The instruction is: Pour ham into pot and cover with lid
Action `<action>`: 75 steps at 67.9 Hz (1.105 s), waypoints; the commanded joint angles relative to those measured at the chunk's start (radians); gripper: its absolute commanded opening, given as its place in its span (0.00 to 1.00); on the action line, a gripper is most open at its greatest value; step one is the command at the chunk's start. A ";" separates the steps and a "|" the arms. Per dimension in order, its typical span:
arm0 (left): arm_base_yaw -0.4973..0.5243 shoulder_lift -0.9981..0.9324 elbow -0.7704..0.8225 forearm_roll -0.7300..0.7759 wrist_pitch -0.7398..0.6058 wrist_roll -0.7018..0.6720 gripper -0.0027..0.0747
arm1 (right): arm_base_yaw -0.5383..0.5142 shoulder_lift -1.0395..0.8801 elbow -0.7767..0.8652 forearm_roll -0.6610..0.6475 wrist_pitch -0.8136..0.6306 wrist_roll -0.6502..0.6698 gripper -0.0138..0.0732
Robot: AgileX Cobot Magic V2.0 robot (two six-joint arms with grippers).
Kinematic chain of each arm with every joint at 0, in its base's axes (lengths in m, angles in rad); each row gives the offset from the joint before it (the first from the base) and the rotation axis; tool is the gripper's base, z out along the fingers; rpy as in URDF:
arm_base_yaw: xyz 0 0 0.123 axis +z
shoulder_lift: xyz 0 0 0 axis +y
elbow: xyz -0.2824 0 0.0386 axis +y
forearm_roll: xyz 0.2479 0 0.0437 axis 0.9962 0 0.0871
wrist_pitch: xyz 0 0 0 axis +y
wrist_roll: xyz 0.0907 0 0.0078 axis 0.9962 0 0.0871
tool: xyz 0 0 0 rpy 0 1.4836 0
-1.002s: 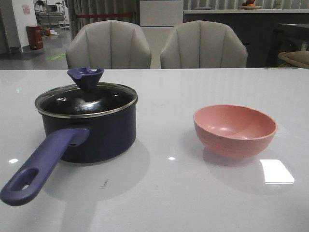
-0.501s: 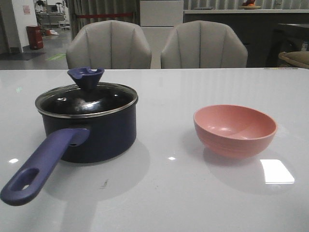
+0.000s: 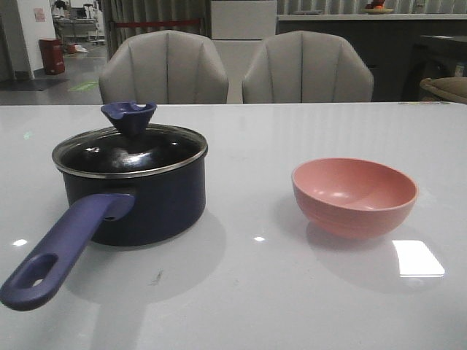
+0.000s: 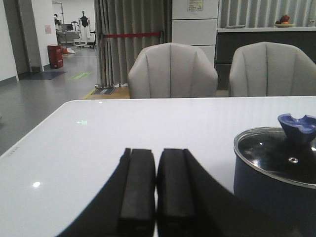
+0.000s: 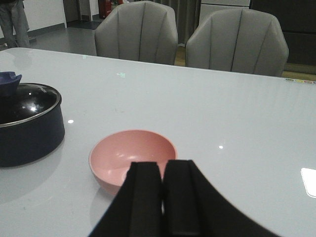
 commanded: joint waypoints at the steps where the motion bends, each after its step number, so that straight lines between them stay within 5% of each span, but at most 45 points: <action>1: -0.009 -0.019 0.020 0.000 -0.086 0.002 0.21 | 0.002 0.012 -0.029 0.000 -0.084 -0.004 0.34; 54: -0.009 -0.019 0.020 0.000 -0.086 0.002 0.21 | 0.002 0.012 -0.022 0.000 -0.091 -0.005 0.34; 75: -0.009 -0.017 0.020 0.000 -0.086 0.002 0.21 | -0.173 -0.111 0.059 -0.157 -0.108 0.114 0.34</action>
